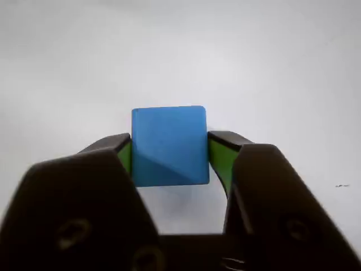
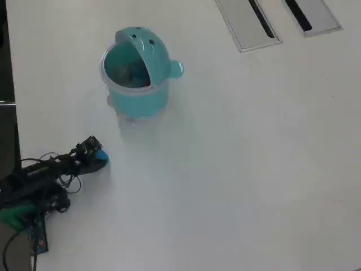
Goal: Grasp RGB lego blocks and put them in the bin one by one.
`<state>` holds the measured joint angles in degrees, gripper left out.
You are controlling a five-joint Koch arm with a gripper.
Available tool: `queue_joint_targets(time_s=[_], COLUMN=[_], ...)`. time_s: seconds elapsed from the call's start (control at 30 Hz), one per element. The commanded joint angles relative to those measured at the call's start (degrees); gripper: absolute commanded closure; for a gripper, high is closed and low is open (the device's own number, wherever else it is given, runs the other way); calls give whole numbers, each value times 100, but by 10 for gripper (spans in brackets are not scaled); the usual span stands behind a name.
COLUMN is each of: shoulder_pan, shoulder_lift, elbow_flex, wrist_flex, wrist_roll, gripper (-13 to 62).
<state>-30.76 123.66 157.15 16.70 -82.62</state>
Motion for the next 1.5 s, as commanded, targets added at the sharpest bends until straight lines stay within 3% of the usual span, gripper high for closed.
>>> queue_joint_targets(time_s=[0.0,0.4,0.83,1.13,1.3,1.47], shoulder_pan=[-70,-466,-79,-272,-1116,-958], shoulder_lift=[9,492,-79,-633,-1714,-2496], elbow_flex=[-483,-1002,-2865,-3735,-5062,-6056], wrist_flex=[-123,-1784,-3164,-3647,-3480,-3445], wrist_roll=[105,1274,2417,1863,554,246], gripper=[392,393,393,392,393,393])
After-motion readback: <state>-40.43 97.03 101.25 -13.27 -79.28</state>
